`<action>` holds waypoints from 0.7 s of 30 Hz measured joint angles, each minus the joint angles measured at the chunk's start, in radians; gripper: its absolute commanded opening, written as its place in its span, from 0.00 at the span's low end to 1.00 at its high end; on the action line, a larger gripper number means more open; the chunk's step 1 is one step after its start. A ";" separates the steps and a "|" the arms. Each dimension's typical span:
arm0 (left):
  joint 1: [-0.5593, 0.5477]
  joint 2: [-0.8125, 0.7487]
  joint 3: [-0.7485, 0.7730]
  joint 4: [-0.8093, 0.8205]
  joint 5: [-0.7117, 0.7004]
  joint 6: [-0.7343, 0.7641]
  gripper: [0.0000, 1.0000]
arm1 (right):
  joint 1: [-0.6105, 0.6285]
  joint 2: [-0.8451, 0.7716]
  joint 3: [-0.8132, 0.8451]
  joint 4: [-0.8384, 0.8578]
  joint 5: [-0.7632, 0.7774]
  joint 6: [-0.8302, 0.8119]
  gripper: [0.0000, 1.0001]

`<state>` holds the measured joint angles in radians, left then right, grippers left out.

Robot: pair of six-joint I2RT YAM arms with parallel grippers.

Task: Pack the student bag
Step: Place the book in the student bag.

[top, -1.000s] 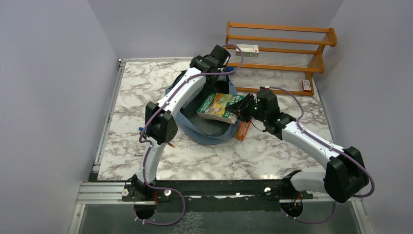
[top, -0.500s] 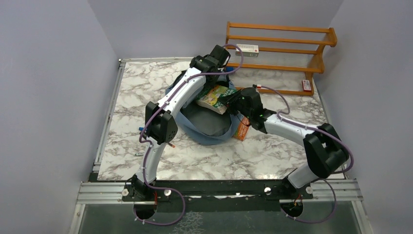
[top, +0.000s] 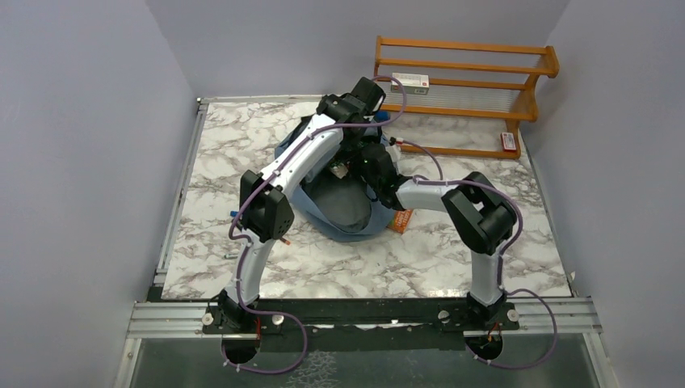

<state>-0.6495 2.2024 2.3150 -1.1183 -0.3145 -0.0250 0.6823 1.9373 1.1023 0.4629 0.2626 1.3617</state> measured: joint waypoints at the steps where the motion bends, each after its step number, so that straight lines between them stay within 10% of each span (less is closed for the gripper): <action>1: -0.002 -0.003 -0.001 -0.003 0.000 -0.002 0.00 | 0.002 0.022 0.014 0.018 0.015 -0.001 0.01; 12: 0.026 -0.017 -0.022 0.008 -0.033 -0.012 0.00 | 0.015 0.237 0.214 0.148 0.118 -0.006 0.01; 21: 0.039 -0.017 -0.038 0.014 -0.065 0.001 0.00 | 0.020 0.303 0.262 0.230 0.120 -0.105 0.41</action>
<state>-0.6109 2.1857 2.2772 -1.1046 -0.3794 -0.0238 0.7021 2.2406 1.3643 0.6933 0.3828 1.2568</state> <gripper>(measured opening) 0.004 0.323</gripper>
